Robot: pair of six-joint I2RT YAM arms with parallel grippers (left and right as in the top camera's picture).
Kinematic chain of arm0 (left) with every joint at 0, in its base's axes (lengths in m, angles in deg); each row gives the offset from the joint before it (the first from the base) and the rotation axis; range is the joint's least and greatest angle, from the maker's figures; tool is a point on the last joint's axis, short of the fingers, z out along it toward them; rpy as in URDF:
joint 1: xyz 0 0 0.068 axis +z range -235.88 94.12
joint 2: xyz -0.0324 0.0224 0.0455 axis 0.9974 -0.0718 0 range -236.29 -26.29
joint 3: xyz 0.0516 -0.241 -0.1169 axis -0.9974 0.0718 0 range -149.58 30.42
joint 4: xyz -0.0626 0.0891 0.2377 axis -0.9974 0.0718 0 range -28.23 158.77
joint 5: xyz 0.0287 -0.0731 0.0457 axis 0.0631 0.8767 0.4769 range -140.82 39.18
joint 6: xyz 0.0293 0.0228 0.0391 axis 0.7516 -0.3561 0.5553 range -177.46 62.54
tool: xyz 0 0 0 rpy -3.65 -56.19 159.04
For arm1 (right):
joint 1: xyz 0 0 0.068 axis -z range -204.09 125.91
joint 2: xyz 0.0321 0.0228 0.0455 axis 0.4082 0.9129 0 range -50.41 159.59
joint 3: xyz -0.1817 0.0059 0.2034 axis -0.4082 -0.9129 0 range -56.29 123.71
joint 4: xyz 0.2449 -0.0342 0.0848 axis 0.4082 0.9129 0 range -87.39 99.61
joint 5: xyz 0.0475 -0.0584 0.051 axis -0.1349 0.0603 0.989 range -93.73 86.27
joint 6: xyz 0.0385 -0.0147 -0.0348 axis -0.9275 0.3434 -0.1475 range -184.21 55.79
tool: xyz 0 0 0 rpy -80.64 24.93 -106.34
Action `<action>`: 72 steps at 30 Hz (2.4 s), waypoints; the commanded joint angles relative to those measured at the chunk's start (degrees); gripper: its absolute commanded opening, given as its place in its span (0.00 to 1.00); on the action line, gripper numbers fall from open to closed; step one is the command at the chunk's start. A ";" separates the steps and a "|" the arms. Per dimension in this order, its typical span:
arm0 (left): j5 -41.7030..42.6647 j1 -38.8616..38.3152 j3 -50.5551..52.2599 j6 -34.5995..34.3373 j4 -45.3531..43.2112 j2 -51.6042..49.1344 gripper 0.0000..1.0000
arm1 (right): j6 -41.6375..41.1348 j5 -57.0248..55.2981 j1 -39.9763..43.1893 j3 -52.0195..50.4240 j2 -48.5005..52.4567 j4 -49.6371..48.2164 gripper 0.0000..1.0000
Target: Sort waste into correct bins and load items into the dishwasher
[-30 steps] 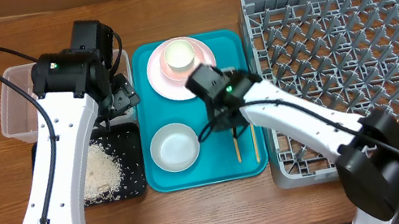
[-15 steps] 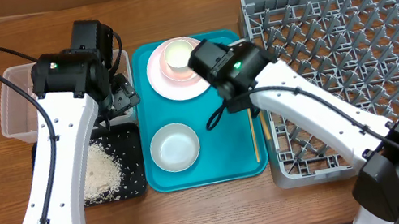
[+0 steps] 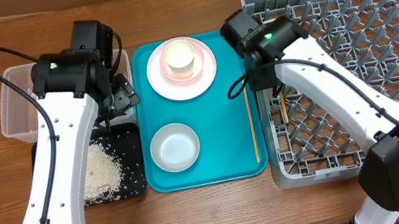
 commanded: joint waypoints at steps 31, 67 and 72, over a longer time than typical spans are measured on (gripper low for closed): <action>-0.33 0.20 -0.81 0.44 0.00 0.57 1.00 | 5.64 7.50 2.38 -1.64 -1.68 -1.84 0.05; -0.33 0.20 -0.81 0.44 0.00 0.57 1.00 | 5.42 24.11 2.25 4.07 -1.75 -3.48 0.29; -0.33 0.20 -0.81 0.44 0.00 0.57 1.00 | 3.26 40.41 2.23 3.54 -1.68 -7.15 0.41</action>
